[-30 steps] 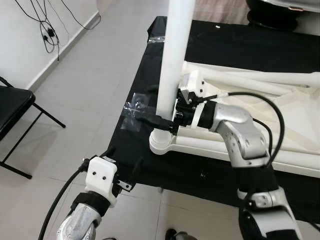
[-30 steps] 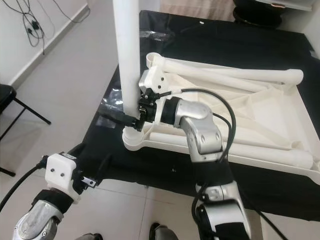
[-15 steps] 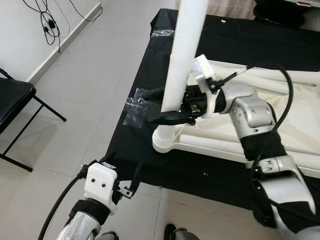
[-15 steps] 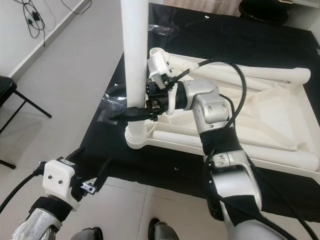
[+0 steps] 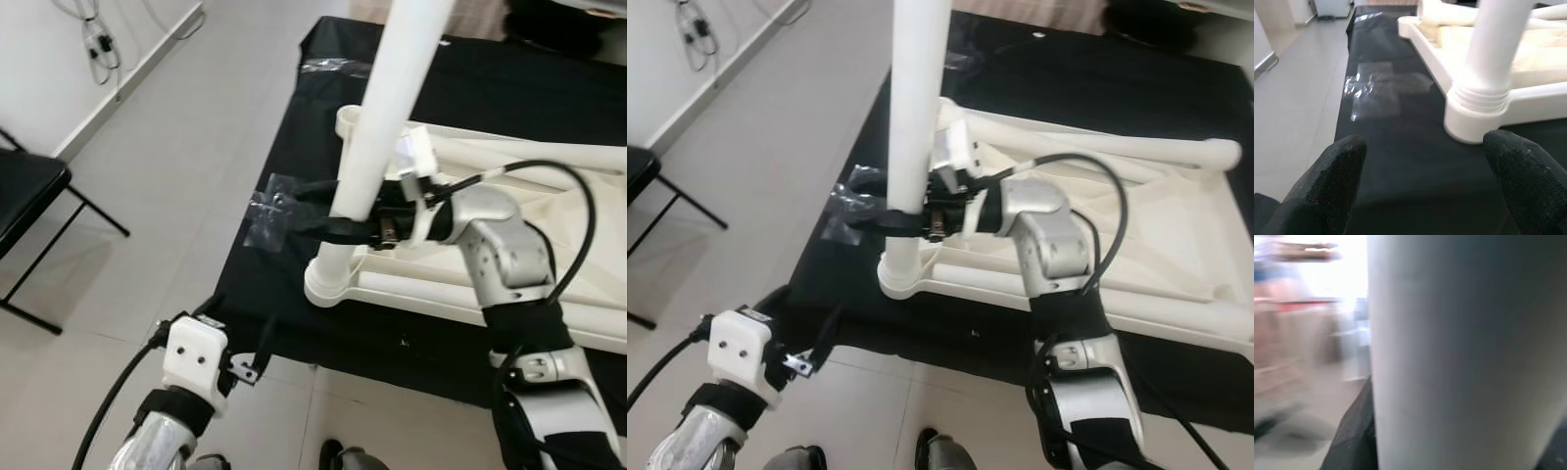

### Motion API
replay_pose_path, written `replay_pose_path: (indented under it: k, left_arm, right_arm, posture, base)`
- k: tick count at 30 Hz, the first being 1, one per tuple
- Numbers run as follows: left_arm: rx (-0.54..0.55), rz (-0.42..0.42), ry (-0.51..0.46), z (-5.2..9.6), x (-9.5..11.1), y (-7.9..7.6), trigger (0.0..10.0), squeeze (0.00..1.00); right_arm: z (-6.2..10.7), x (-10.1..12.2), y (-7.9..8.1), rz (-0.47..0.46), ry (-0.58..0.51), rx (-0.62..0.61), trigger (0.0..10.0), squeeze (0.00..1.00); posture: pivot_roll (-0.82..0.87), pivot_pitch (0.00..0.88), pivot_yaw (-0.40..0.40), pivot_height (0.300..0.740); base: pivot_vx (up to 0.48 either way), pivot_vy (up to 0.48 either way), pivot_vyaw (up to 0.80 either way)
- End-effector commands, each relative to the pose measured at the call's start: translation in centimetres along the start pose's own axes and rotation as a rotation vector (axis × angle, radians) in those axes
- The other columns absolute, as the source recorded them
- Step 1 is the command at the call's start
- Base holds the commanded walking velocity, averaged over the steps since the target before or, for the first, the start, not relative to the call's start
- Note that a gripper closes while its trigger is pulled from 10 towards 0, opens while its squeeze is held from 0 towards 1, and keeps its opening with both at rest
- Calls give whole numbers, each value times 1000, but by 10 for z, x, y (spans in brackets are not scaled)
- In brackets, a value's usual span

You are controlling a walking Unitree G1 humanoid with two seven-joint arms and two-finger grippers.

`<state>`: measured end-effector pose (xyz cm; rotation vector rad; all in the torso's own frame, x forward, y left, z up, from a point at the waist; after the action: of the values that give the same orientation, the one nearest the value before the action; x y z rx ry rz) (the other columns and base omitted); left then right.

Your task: Building children table

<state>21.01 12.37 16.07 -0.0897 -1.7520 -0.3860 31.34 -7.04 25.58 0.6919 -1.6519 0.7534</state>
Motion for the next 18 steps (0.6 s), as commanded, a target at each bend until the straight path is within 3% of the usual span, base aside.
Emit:
replay_pose_path:
  k: [1,2,3,8,9,10,13,14,15,16,17,18]
  left_arm:
    - [-4,-1,28,3,-5,0,10000,0]
    - [-10,0,27,1,-6,1,10000,0]
    - [-18,1,26,0,-6,1,10000,0]
    - [-28,8,25,-6,-10,0,10000,0]
    - [-29,9,23,-8,-10,0,10000,0]
    - [-26,7,21,-10,-11,0,10000,0]
    - [-11,-1,19,-10,-11,1,10000,0]
    - [-2,-4,19,-10,-11,2,10000,0]
    - [3,-6,19,-10,-11,3,10000,0]
    - [7,-6,19,-10,-11,3,10000,0]
    - [7,-6,19,-10,-11,3,10000,0]
    - [11,-7,19,-10,-11,4,10000,0]
  right_arm:
    - [31,-49,-16,-22,267,-392,0,0]
    - [40,-53,-6,-58,281,-463,0,0]
    - [39,-55,5,-94,279,-440,0,0]
    - [25,-50,4,-92,241,-449,0,0]
    - [17,-47,2,-87,222,-445,1608,0]
    - [12,-44,0,-84,207,-436,10000,0]
    - [4,-34,1,-107,153,-407,10000,0]
    - [-1,-28,5,-129,121,-320,10000,749]
    - [-3,-24,8,-142,101,-258,10000,749]
    - [-5,-18,15,-169,68,-126,10000,1000]
    - [-5,-18,15,-169,68,-126,10000,1000]
    - [-3,-12,30,-182,58,97,10000,1000]
  posture:
    - [44,279,-67,740]
    - [26,275,-61,740]
    - [22,271,-58,740]
    - [28,235,-55,740]
    - [36,223,-62,740]
    - [38,222,-64,740]
    - [42,221,-71,740]
    - [46,218,-79,740]
    - [46,218,-79,740]
    - [54,213,-86,740]
    - [54,213,-86,740]
    - [55,213,-86,740]
  base:
    - [0,0,0]
    - [0,0,0]
    - [0,0,0]
    - [0,0,0]
    - [0,0,0]
    - [0,0,0]
    - [0,0,0]
    - [0,0,0]
    - [0,0,0]
    - [0,0,0]
    - [0,0,0]
    - [0,0,0]
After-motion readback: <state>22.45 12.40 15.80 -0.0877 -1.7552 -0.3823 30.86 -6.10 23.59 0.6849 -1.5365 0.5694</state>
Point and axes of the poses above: a point about 5 cm out from each wrist's last joint towards the gripper, its own z axis pointing back from the gripper into the wrist, its own x axis along the axis of the wrist's last joint, y = z × x, the point moved 2 cm from there along -z, pointing out of the wrist towards the gripper, and after that the axes turned 6 degrees about -z, right-handed, at the moved point
